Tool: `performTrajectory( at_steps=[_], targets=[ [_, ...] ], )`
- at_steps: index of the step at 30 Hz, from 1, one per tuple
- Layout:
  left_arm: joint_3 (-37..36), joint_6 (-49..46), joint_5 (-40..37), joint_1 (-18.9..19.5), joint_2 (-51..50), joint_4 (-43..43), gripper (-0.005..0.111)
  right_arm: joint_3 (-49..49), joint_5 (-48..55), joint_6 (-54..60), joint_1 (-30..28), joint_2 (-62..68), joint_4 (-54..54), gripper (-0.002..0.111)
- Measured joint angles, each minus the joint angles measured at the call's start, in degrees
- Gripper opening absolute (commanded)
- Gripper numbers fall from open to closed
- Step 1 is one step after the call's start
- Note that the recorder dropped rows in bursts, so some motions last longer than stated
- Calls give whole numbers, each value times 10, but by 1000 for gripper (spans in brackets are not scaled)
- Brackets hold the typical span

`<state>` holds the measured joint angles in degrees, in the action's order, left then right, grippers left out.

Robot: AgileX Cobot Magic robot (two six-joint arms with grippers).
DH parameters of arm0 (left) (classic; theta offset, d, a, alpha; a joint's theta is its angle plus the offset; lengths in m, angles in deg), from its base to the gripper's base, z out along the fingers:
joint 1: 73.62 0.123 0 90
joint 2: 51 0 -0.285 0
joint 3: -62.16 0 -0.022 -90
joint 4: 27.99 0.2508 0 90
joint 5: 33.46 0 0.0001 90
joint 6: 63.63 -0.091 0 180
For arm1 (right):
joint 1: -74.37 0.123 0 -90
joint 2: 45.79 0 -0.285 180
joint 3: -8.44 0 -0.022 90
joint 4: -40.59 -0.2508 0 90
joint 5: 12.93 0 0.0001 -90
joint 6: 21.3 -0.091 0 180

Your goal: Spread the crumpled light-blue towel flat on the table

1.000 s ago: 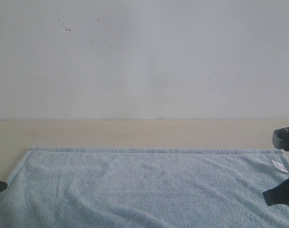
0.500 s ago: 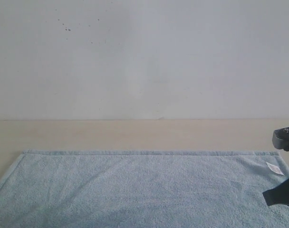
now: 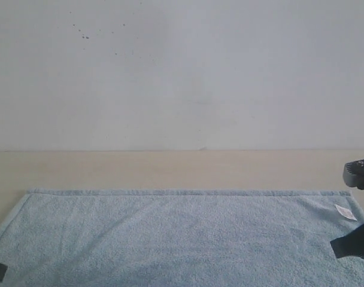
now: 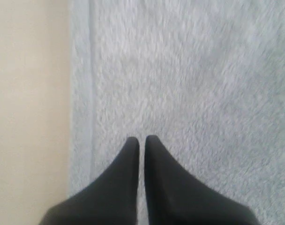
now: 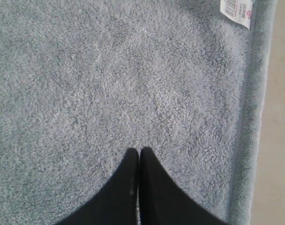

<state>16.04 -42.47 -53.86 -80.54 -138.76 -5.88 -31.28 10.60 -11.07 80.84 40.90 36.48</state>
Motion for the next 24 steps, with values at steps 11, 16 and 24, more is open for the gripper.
performTrajectory(
  at_steps=[11, 16, 24],
  targets=[
    [7, 0, 29, 0, 216, 1, 4, 0, -35, 61, 40, -130, -54, 0],
    [-11, -2, 30, 0, 319, -13, 4, -12, -63, 78, 70, -280, -61, 0],
    [-82, -2, 34, -1, 578, -26, 4, -104, -31, 75, 101, -593, -116, 0]
  ],
)
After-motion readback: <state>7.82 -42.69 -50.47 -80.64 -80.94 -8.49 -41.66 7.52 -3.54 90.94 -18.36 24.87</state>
